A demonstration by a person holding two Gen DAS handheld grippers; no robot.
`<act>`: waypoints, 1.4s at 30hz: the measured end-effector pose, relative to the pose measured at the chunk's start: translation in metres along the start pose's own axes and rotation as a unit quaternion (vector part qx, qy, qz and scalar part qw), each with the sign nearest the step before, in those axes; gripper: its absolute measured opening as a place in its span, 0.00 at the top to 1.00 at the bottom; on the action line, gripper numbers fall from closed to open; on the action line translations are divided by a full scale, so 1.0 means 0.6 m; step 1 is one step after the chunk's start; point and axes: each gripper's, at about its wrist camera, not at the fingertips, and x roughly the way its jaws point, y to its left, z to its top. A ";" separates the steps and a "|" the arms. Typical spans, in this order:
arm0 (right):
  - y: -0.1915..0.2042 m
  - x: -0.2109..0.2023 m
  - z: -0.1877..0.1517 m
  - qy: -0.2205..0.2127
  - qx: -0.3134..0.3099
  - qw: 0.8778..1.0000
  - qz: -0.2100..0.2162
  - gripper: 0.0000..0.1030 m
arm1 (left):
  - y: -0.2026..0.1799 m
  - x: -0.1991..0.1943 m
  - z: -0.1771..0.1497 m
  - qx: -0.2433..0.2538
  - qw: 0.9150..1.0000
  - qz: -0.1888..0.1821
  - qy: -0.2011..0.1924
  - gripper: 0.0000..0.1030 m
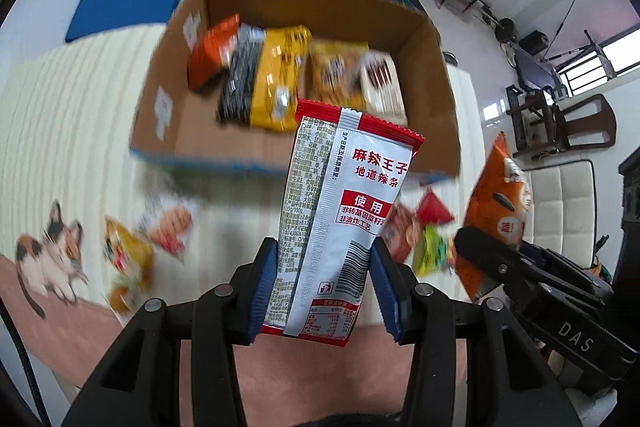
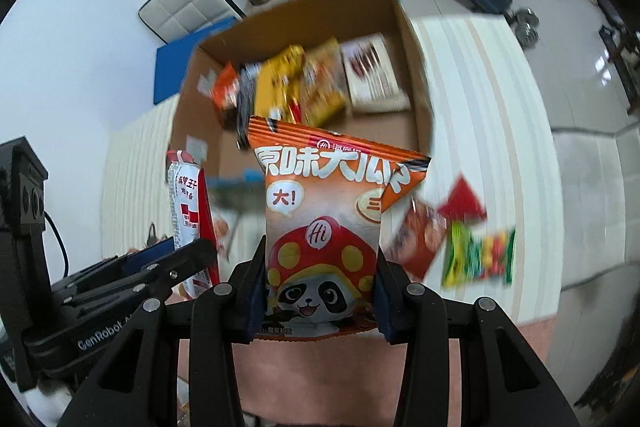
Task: Organize snacks
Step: 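Carry both packs into the box and open both tools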
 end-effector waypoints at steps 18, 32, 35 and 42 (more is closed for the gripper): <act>-0.029 0.191 0.185 0.089 0.064 0.994 -0.024 0.55 | 0.121 0.176 0.221 -0.096 0.985 0.030 0.139 0.58; -0.023 0.255 0.205 0.165 0.036 0.984 -0.064 0.05 | 0.139 0.238 0.211 -0.113 0.968 0.041 0.220 0.18; -0.028 0.250 0.205 0.164 0.035 0.984 -0.067 0.05 | 0.137 0.229 0.202 -0.111 0.970 0.040 0.212 0.17; -0.023 0.230 0.196 0.155 0.006 0.985 -0.081 0.05 | 0.120 0.191 0.172 -0.091 0.978 0.047 0.182 0.17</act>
